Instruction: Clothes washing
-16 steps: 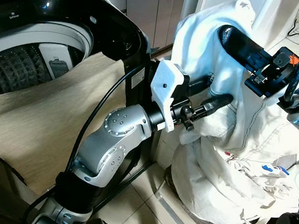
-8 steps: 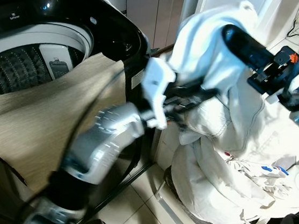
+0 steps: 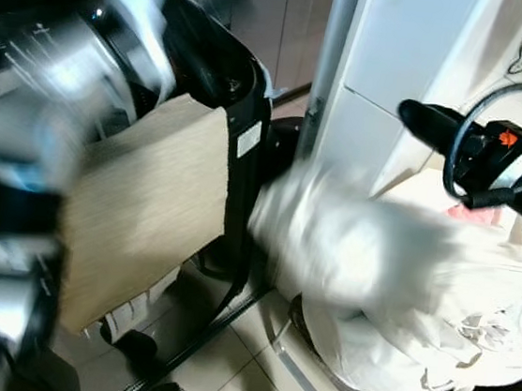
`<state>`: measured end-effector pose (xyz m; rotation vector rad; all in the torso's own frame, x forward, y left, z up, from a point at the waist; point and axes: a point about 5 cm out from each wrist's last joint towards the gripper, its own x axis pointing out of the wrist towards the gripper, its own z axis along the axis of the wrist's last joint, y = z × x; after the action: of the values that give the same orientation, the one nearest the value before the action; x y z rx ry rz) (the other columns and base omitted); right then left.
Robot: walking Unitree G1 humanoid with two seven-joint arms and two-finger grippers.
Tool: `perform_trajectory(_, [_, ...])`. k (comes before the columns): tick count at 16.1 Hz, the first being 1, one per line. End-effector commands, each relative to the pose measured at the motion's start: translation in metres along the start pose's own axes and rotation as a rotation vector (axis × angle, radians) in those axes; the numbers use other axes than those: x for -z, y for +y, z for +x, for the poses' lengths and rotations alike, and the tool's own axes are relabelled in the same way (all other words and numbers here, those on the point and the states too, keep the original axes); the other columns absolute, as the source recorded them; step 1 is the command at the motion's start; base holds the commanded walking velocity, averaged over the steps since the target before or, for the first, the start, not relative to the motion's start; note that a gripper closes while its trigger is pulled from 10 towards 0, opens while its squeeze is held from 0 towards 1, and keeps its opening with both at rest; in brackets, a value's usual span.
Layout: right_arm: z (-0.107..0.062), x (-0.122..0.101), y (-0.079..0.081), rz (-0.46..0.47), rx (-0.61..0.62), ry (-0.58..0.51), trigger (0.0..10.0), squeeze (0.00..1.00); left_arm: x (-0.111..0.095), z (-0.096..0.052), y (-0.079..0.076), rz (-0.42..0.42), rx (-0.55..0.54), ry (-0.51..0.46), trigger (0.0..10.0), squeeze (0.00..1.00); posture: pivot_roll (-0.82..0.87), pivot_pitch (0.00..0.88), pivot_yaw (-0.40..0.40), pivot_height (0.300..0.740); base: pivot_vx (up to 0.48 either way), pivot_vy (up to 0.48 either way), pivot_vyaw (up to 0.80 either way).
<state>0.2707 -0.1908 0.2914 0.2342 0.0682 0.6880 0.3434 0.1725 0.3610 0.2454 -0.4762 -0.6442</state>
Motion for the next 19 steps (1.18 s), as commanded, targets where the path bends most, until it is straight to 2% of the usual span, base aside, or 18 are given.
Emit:
perform_trajectory(1, [0.001, -0.003, 0.006, -0.037, -0.032, -0.019, 10.0, 0.0, -0.013, 0.001, 0.011, 0.025, -0.029, -0.036, 0.0, 0.0, -0.08, 0.016, 0.008, 0.74, 0.0, 0.0, 0.0])
perform_trajectory(2, [0.003, -0.003, 0.002, -0.02, -0.005, -0.048, 10.0, 0.0, -0.015, 0.006, 0.004, 0.025, 0.043, -0.024, 0.0, 0.0, -0.08, 0.016, 0.014, 0.74, 0.0, 0.0, 0.0])
perform_trajectory(3, [0.003, -0.002, 0.001, -0.019, 0.0, -0.048, 10.0, 0.0, -0.007, 0.007, -0.009, -0.01, 0.104, -0.009, 0.0, 0.0, -0.08, 0.016, 0.014, 0.74, 0.0, 0.0, 0.0])
perform_trajectory(4, [0.003, 0.004, 0.002, -0.016, -0.007, -0.032, 10.0, 0.0, 0.011, 0.006, -0.026, -0.045, 0.163, 0.036, 0.0, 0.0, -0.1, 0.018, 0.02, 0.74, 0.0, 0.0, 0.0])
perform_trajectory(5, [0.002, 0.008, 0.004, -0.017, -0.01, -0.016, 10.0, 0.0, 0.022, 0.003, -0.035, -0.065, 0.189, 0.067, 0.0, 0.0, -0.1, 0.018, 0.02, 0.74, 0.0, 0.0, 0.0])
perform_trajectory(8, [-0.003, 0.026, -0.006, -0.131, 0.089, 0.125, 10.0, 0.0, 0.055, -0.011, -0.078, -0.209, 0.396, 0.176, 0.0, 0.0, -0.1, 0.025, 0.012, 0.74, 0.0, 0.0, 0.0])
perform_trajectory(9, [-0.004, 0.03, -0.012, -0.196, 0.136, 0.184, 10.0, 0.34, 0.065, -0.018, -0.096, -0.249, 0.463, 0.218, 2.0, 0.0, -0.1, 0.027, 0.01, 0.74, 0.0, 0.0, 0.0])
perform_trajectory(10, [-0.006, 0.035, -0.019, -0.267, 0.189, 0.254, 10.0, 1.0, 0.074, -0.023, -0.109, -0.254, 0.494, 0.252, 5.3, 0.0, -0.1, 0.028, 0.006, 0.74, 0.0, 0.0, 0.0])
perform_trajectory(11, [-0.01, 0.043, -0.025, -0.335, 0.228, 0.339, 10.0, 1.0, 0.083, -0.026, -0.126, -0.289, 0.507, 0.284, 10.0, 0.0, -0.1, 0.028, 0.006, 0.74, 0.0, 0.0, 0.0])
perform_trajectory(12, [-0.013, 0.047, -0.025, -0.383, 0.205, 0.39, 10.0, 1.0, 0.091, -0.029, -0.138, -0.323, 0.519, 0.302, 10.0, 0.0, -0.1, 0.031, 0.003, 0.74, 0.0, 0.0, 0.0])
perform_trajectory(13, [-0.015, 0.048, -0.024, -0.397, 0.182, 0.409, 10.0, 1.0, 0.093, -0.031, -0.143, -0.324, 0.527, 0.308, 10.0, 0.0, -0.1, 0.031, 0.003, 0.74, 0.0, 0.0, 0.0])
perform_trajectory(16, [-0.035, 0.069, -0.026, -0.615, 0.078, 0.671, 10.0, 1.0, 0.104, -0.041, -0.162, -0.322, 0.547, 0.355, 10.0, 0.0, -0.12, 0.037, 0.005, 0.74, 0.0, 0.0, 0.0])
perform_trajectory(18, [-0.038, 0.08, -0.029, -0.649, 0.041, 0.724, 10.0, 1.0, 0.109, -0.046, -0.171, -0.325, 0.551, 0.369, 10.0, 0.0, -0.12, 0.039, 0.01, 0.74, 0.0, 0.0, 0.0])
perform_trajectory(19, [-0.037, 0.086, -0.034, -0.698, 0.02, 0.742, 10.0, 1.0, 0.116, -0.051, -0.178, -0.304, 0.563, 0.398, 10.0, 0.0, -0.13, 0.041, 0.014, 0.74, 0.0, 0.0, 0.0])
